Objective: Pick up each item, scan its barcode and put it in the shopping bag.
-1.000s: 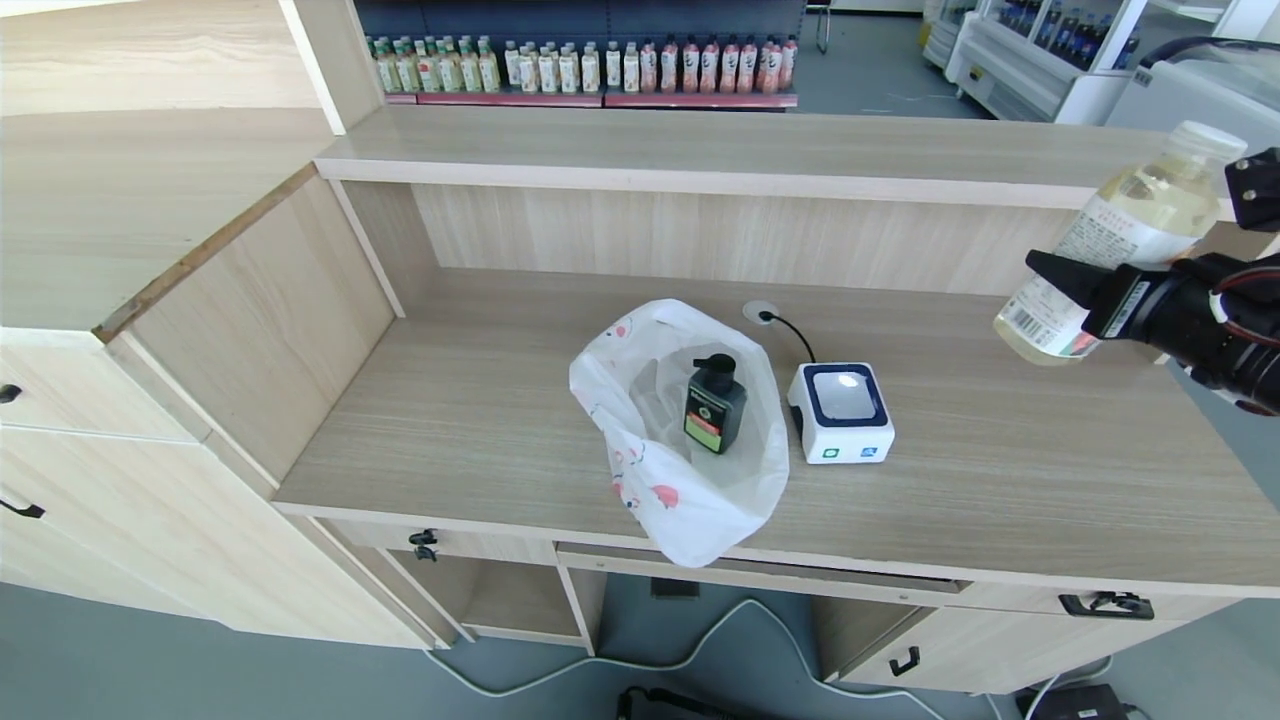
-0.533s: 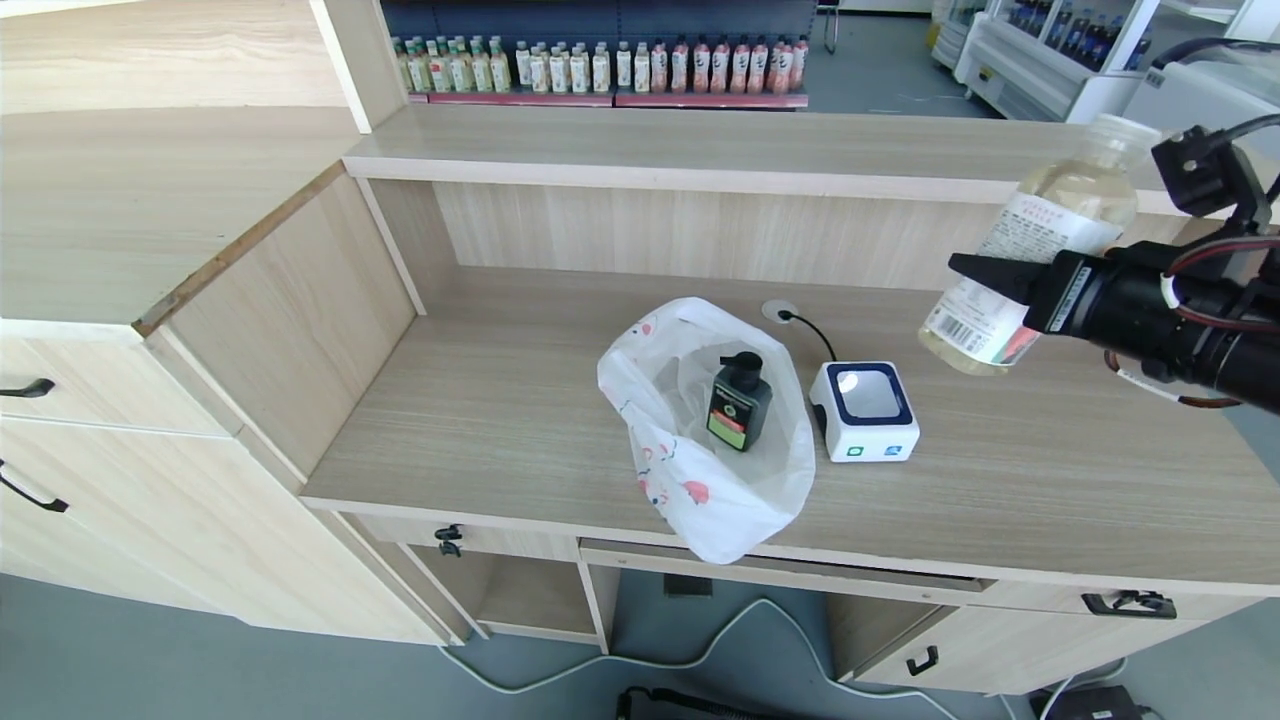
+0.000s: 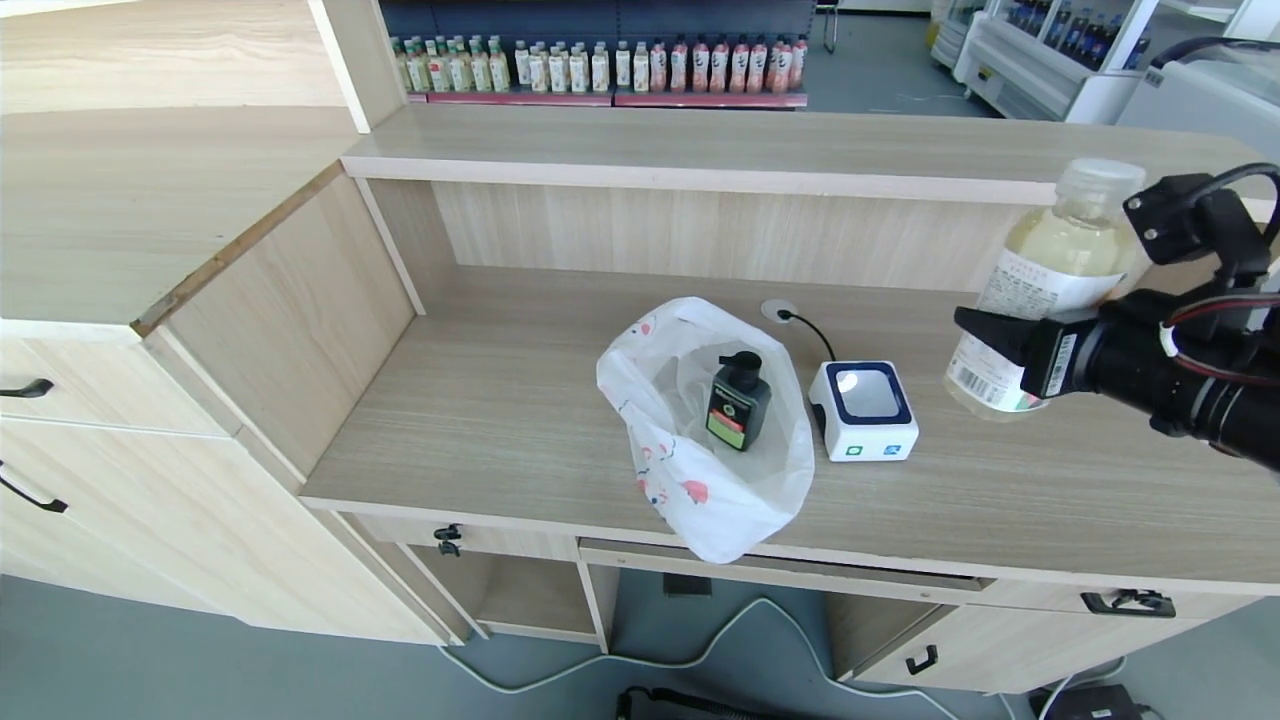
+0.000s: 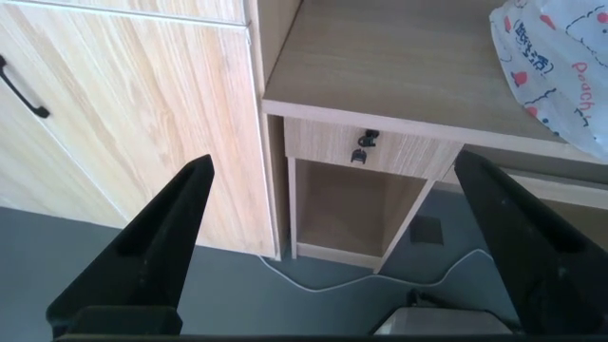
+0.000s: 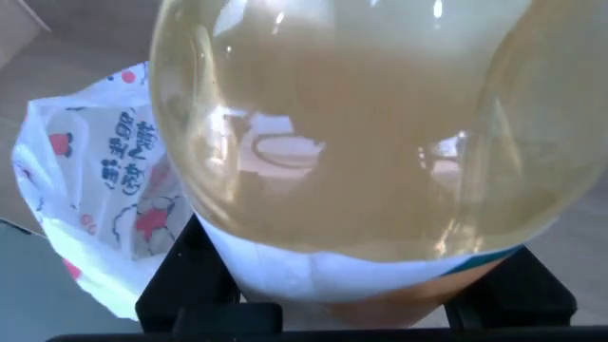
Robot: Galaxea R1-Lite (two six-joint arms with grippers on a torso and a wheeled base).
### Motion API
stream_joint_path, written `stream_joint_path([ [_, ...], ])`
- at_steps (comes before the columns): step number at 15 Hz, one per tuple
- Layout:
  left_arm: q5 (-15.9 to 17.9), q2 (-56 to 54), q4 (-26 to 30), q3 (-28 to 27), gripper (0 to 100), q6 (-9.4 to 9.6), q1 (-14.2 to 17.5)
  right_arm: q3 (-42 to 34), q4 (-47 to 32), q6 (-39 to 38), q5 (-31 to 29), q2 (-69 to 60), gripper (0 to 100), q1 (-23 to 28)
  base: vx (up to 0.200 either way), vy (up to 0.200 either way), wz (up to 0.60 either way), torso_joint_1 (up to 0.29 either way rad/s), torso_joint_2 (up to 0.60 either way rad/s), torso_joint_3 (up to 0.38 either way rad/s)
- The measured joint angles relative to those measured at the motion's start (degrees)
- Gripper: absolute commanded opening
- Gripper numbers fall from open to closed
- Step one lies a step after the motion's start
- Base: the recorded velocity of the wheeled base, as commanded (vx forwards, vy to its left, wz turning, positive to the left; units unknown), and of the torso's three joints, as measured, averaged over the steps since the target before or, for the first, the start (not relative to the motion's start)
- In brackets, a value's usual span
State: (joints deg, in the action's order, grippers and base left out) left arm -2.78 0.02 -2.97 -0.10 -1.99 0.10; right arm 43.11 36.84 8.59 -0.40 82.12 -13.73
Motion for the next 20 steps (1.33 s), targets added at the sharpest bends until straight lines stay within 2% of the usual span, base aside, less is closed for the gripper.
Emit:
stream_joint_path([
  [2, -0.01, 0.00, 0.00, 0.00, 100, 0.00, -0.07, -1.51, 1.26, 9.74, -5.67, -0.30, 0, 0.78, 0.000, 0.000, 0.00, 0.000, 0.00, 0.000],
  [5, 0.00, 0.00, 0.00, 0.00, 100, 0.00, -0.02, -3.61, 7.77, 16.62, -6.11, -0.80, 0, 1.08, 0.000, 0.000, 0.00, 0.000, 0.00, 0.000],
  [8, -0.01, 0.00, 0.02, 0.00, 100, 0.00, -0.02, -4.46, 10.23, 17.29, -1.95, -1.05, 0, 1.00, 0.000, 0.000, 0.40, 0.002, 0.00, 0.000],
  [12, -0.01, 0.00, 0.00, 0.00, 100, 0.00, -0.02, -4.57, 12.57, 17.04, -0.60, 0.99, 0, -0.82, 0.000, 0.000, 0.60, 0.002, 0.00, 0.002],
  [17, -0.01, 0.00, 0.00, 0.00, 100, 0.00, -0.05, -3.86, 14.99, 14.84, 16.63, 6.86, 0, -1.49, 0.000, 0.000, 0.00, 0.000, 0.00, 0.000],
  [20, -0.01, 0.00, 0.02, 0.00, 100, -0.01, -0.07, -5.13, 15.57, 14.47, 21.86, 10.50, 0, -1.68, 0.000, 0.000, 0.00, 0.000, 0.00, 0.000],
])
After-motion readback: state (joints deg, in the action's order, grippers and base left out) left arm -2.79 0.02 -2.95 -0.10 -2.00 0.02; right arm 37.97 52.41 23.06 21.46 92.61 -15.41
